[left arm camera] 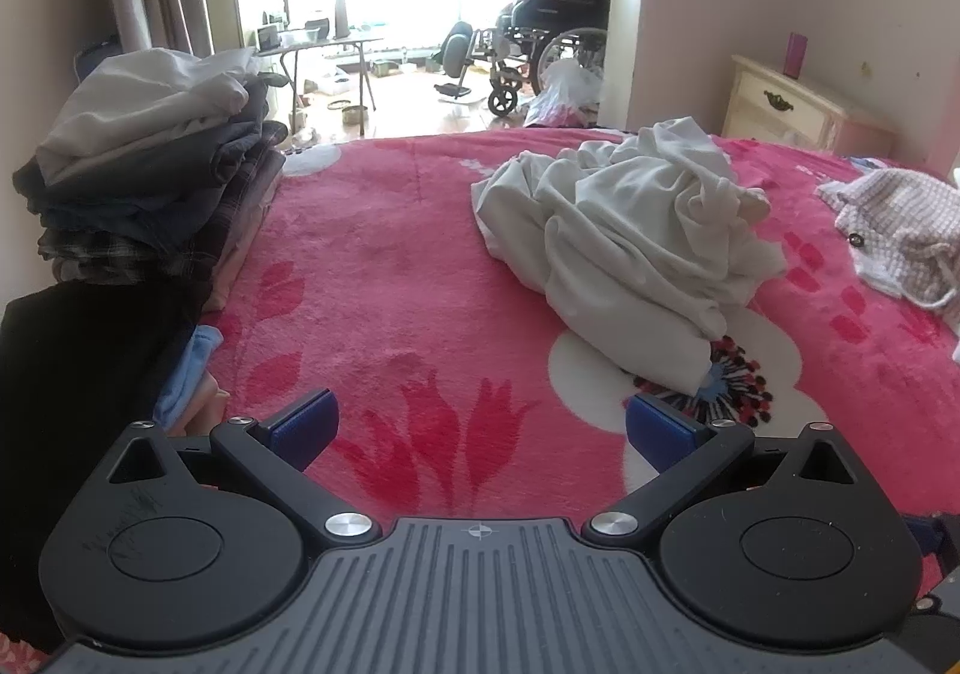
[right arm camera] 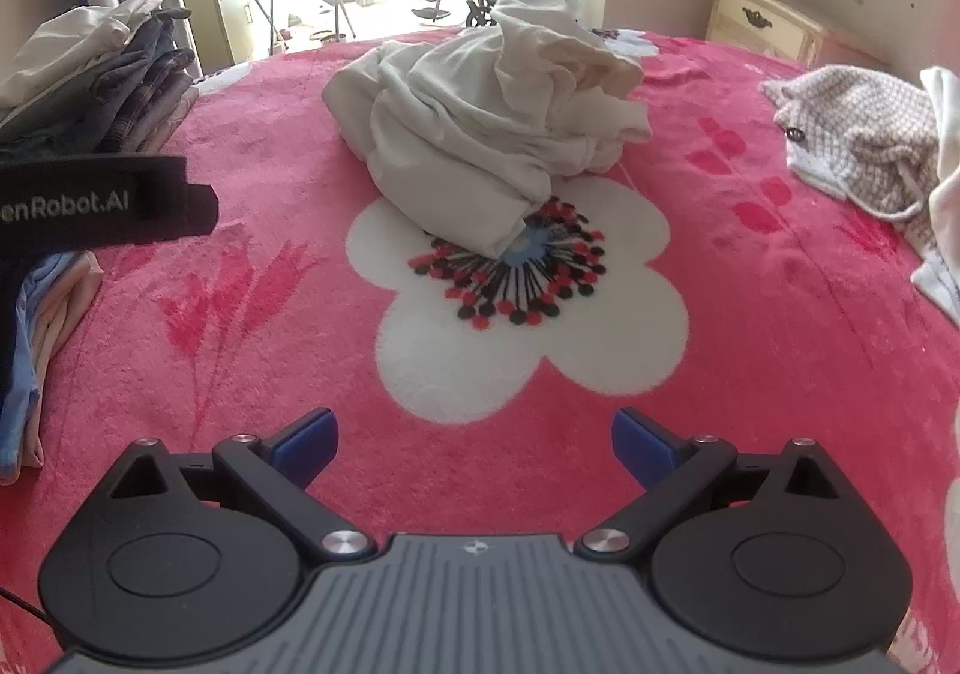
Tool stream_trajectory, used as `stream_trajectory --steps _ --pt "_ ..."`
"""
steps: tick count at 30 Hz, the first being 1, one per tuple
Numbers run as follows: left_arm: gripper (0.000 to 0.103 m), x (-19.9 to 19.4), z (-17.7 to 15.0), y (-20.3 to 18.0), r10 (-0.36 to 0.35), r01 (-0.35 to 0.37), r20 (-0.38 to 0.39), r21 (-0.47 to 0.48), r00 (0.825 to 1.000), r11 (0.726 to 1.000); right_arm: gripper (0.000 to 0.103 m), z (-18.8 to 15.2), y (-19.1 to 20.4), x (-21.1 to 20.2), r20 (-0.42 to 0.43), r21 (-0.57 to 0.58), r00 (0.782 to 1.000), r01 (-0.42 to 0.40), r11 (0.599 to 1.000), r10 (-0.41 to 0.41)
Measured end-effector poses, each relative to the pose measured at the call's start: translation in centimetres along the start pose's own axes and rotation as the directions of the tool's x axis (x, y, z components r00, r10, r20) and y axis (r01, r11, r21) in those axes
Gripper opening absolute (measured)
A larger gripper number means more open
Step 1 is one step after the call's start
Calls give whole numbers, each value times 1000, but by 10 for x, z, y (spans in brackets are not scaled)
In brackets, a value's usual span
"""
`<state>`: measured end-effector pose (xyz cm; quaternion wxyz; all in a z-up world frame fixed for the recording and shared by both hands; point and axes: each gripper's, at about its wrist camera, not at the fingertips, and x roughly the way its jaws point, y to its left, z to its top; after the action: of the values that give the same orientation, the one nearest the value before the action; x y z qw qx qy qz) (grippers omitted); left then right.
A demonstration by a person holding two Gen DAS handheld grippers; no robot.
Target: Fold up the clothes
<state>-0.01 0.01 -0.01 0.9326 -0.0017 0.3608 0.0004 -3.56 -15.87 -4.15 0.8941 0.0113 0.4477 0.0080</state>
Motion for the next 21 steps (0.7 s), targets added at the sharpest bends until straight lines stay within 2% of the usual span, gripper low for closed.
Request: stream_trajectory --steps 4,10,15,21 --pt "103 2 2 4 -12 11 -21 -14 1000 1000 101 3 -1 -1 3 17 1000 9 1000 -9" --pt "103 -4 -6 12 -34 34 13 2 999 999 102 5 7 -11 60 -1 997 39 999 -39" --pt "103 0 -10 19 -120 117 -67 -38 991 992 103 3 7 -12 77 -3 996 39 999 -39" --pt "103 -4 -12 29 -107 103 -37 -91 994 991 103 3 6 -10 69 5 996 53 999 -53"
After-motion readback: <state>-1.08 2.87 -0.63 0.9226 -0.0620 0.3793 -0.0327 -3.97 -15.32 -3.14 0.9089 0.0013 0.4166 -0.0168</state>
